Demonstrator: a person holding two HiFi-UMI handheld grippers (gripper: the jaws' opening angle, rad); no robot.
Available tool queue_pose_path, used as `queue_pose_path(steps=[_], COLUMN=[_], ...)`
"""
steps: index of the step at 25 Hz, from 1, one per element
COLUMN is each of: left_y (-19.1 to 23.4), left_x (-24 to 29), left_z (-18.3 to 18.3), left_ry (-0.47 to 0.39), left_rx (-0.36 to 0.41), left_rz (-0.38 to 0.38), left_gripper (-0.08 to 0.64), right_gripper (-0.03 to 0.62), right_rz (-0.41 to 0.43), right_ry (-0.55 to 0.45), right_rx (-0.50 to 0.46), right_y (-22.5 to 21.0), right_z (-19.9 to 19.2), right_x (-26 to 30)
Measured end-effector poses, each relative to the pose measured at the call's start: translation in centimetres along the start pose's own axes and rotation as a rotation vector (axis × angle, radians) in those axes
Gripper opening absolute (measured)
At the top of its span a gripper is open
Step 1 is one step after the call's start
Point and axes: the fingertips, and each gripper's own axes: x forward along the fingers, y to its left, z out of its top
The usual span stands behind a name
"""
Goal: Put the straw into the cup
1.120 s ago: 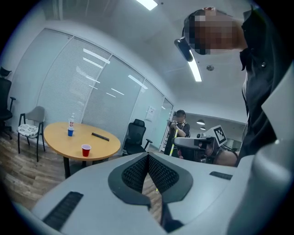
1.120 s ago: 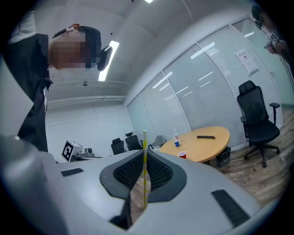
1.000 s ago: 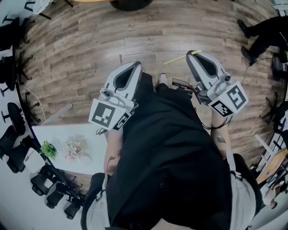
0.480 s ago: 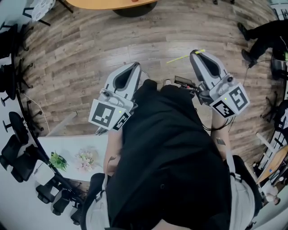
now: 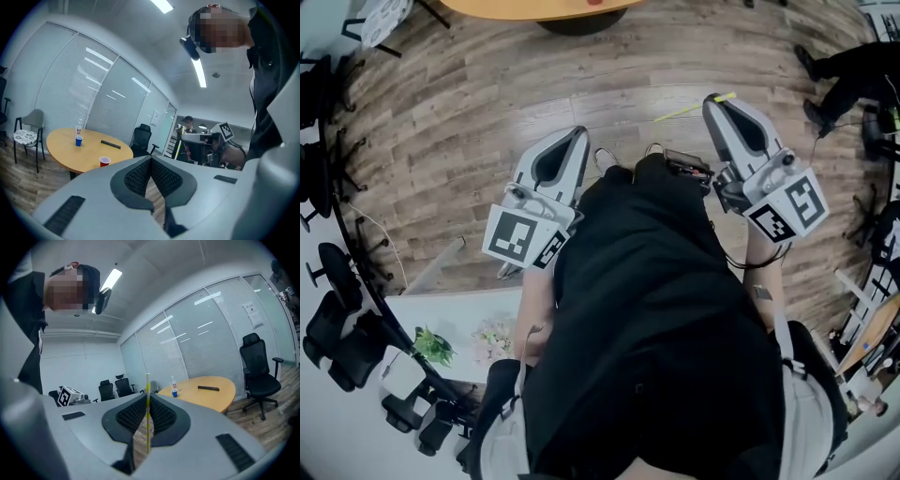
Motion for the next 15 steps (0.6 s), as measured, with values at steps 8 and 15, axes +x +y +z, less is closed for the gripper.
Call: queue_pose_path(steps=[8, 15], left_y=[0.8, 1.9], left_x=[0.6, 2.8], left_z=[0.3, 0.7], left_ry=[0.003, 0.013], left_rx=[-0.022, -0.018], left_rz=[0.005, 0.030], left_gripper=[0.011, 0.011], right_gripper=[0.035, 0.035], right_rz=[-0.018, 0.020], right_ry=[0.000, -0.010], right_rx=[-0.001, 0.000], right_y=[-1.4, -4.1], right_z=[1.3, 2.2], right_x=[0.8, 3.5])
